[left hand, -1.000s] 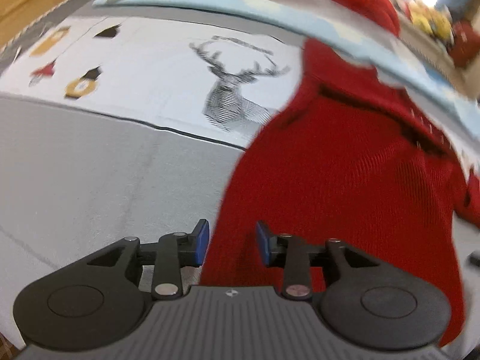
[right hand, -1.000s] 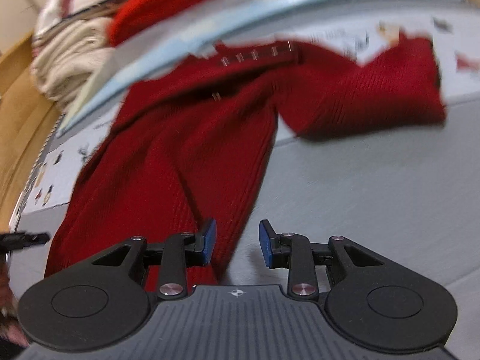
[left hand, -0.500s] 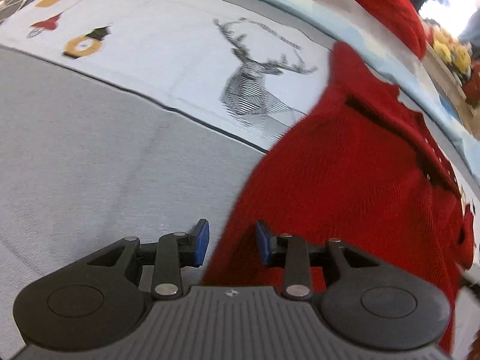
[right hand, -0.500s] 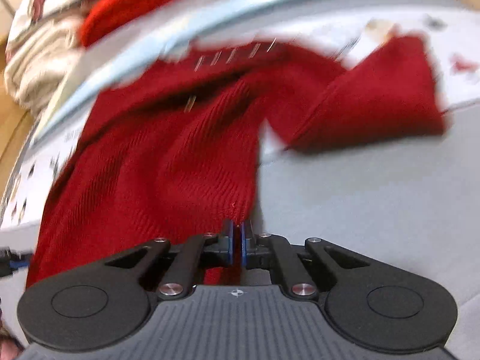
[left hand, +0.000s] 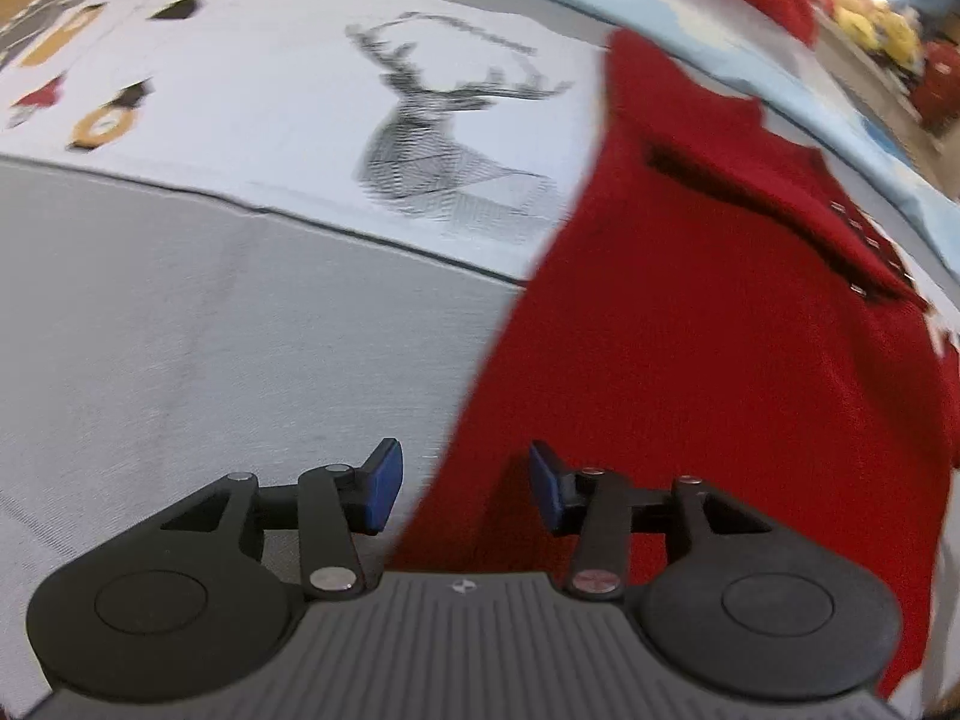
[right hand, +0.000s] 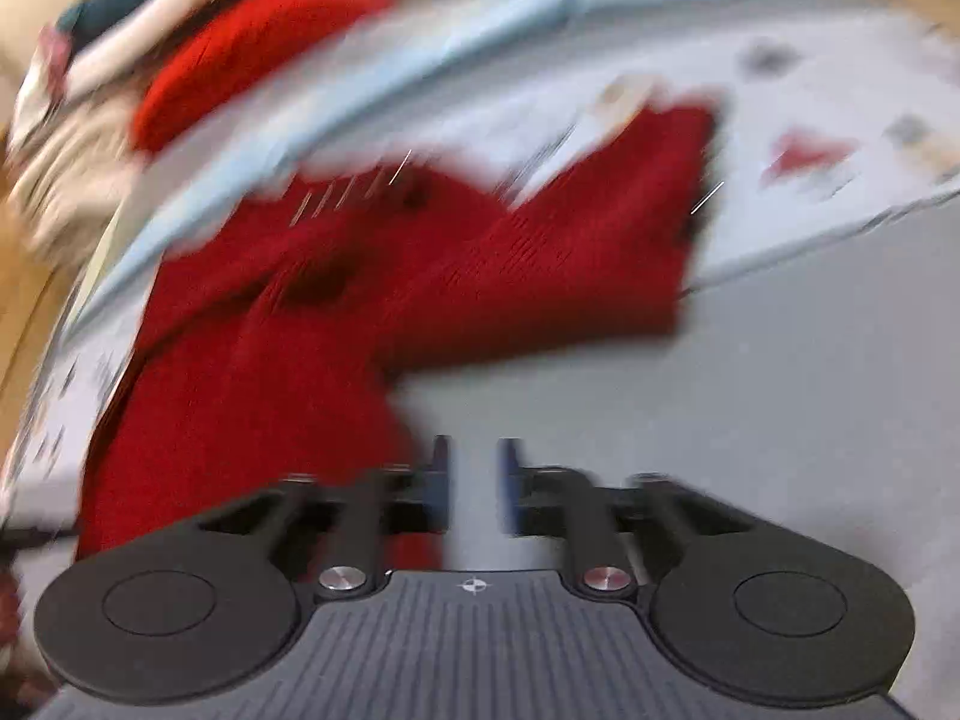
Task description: Fold small clothes
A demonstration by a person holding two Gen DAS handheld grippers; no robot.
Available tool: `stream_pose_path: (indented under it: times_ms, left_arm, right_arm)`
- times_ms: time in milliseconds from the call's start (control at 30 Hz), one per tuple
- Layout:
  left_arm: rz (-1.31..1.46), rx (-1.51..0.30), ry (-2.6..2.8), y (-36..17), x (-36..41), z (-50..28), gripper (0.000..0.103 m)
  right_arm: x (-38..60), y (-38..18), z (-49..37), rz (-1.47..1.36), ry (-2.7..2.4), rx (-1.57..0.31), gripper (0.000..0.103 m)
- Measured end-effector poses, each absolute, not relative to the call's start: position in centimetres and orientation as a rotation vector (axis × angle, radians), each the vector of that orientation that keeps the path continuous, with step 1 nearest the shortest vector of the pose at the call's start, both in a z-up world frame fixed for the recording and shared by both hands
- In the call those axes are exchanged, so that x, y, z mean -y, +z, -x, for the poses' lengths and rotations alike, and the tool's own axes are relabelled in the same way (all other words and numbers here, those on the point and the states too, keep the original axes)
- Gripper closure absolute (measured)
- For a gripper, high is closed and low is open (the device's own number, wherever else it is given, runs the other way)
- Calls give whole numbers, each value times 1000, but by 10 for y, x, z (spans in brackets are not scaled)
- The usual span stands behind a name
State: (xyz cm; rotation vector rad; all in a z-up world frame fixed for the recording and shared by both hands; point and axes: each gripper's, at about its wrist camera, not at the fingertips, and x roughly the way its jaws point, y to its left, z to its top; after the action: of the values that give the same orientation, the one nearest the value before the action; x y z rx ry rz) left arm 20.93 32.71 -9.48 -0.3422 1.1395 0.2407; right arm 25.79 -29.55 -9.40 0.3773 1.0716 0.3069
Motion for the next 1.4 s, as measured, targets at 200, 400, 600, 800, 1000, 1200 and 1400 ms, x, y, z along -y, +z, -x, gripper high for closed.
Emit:
stream_pose_path:
  times_ms: [200, 400, 600, 800, 1000, 1200, 1400]
  left_arm:
    - [295, -1197, 235, -106, -321, -207, 54]
    - [169, -1193, 187, -101, -288, -210, 90]
    - [88, -1198, 46, -92, -246, -208, 92]
    - [1, -1200, -179, -85, -171, -198, 92]
    - [-96, -1255, -106, -94, -170, -198, 93]
    - [-18, -1322, -42, -97, -210, -200, 95]
    - [-15, -1335, -91, -94, -208, -190, 88]
  right_arm:
    - [231, -113, -262, -205, 434, -1157, 50]
    - [232, -120, -262, -139, 410, -1142, 97]
    - [273, -99, -257, -157, 359, -1088, 99]
    - [324, -86, -238, 25, 100, -1042, 103]
    - [406, -82, -229, -357, 49, -1018, 99]
    - [359, -98, -220, -233, 243, -1096, 55]
    - [306, -120, -220, -27, 351, -1239, 74]
